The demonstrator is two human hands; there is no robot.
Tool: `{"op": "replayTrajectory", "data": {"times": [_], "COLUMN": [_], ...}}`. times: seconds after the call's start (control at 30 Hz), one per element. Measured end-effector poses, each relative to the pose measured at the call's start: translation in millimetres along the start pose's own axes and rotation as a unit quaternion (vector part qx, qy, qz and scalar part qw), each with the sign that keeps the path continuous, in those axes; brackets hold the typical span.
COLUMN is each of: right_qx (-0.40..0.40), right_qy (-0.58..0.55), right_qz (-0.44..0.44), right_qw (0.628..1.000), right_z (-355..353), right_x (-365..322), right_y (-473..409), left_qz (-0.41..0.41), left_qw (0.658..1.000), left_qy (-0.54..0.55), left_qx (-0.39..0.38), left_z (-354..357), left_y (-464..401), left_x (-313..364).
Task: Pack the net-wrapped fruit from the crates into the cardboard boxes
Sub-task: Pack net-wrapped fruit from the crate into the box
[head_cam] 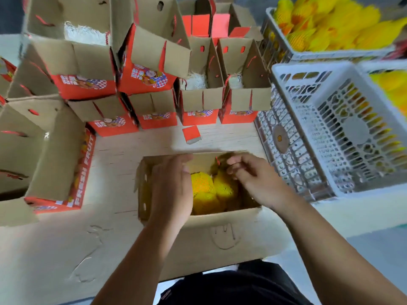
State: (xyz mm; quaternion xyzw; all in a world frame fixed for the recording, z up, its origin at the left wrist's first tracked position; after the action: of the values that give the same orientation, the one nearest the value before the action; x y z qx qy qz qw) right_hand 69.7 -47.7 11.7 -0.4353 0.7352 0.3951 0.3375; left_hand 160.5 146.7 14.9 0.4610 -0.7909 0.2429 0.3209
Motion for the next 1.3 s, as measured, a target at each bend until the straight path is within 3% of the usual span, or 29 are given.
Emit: {"op": "replayTrajectory", "data": {"times": [0.17,0.27,0.5,0.6,0.63,0.7,0.8,0.9,0.97,1.07,1.23,1.3], "right_qx": [0.191,0.221,0.299,0.357,0.339,0.210,0.055,0.002,-0.047,-0.110,-0.054,-0.022], "right_qy": [-0.042,-0.025,-0.058,0.060,0.119,0.219,0.274,0.280,0.286,0.374,0.439,0.439], "right_qz": [-0.022,-0.033,-0.023,0.069,0.140,0.298,0.369,0.327,0.299,0.221,0.068,0.050], "right_qw": [0.981,0.974,0.952,0.930,0.923,0.905,0.887,0.903,0.909,0.894,0.894,0.897], "right_z": [-117.3,-182.5,-355.4,-439.4,-462.8,-491.8,-509.6,-520.7,-528.4,-535.9,-516.7,-520.2], "right_x": [50.0,83.3,185.8,250.6,271.9,306.4,327.4,340.5,350.7,361.7,360.7,358.4], "right_y": [36.3,52.4,86.9,92.4,88.1,73.9,53.8,45.8,50.0,53.7,42.2,41.8], "left_qz": [0.119,0.154,0.123,0.150,0.178,0.241,0.292,0.272,0.279,0.280,0.276,0.268], "left_qw": [0.969,0.938,0.917,0.923,0.925,0.919,0.887,0.862,0.859,0.871,0.876,0.884], "left_qy": [0.148,0.200,0.229,0.175,0.155,0.096,-0.071,-0.253,-0.292,-0.269,-0.231,-0.207], "left_qx": [-0.160,-0.238,-0.303,-0.308,-0.297,-0.297,-0.350,-0.346,-0.315,-0.302,-0.322,-0.323], "left_z": [103.4,187.3,358.3,413.8,431.7,470.3,524.1,552.8,558.3,559.4,556.9,555.8], "left_y": [-7.0,-12.0,-29.9,-37.9,-43.9,-61.1,-89.8,-97.2,-93.8,-97.6,-98.8,-99.5], "left_x": [115.7,201.2,349.0,393.6,411.8,448.9,483.5,474.8,470.3,469.7,470.6,472.0]}}
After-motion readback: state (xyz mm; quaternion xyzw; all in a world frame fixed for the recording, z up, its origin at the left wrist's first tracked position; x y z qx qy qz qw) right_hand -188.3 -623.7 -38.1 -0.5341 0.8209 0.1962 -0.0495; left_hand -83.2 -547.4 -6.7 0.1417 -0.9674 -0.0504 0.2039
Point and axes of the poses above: each hand's wrist, its own y-axis away from the middle knuckle, its own z-axis out of the palm, x = y × z, the point moved 4 cm from there along -y, towards the middle knuckle, and after that the axes turned 7 degrees about -x, right-handed, at the moved point
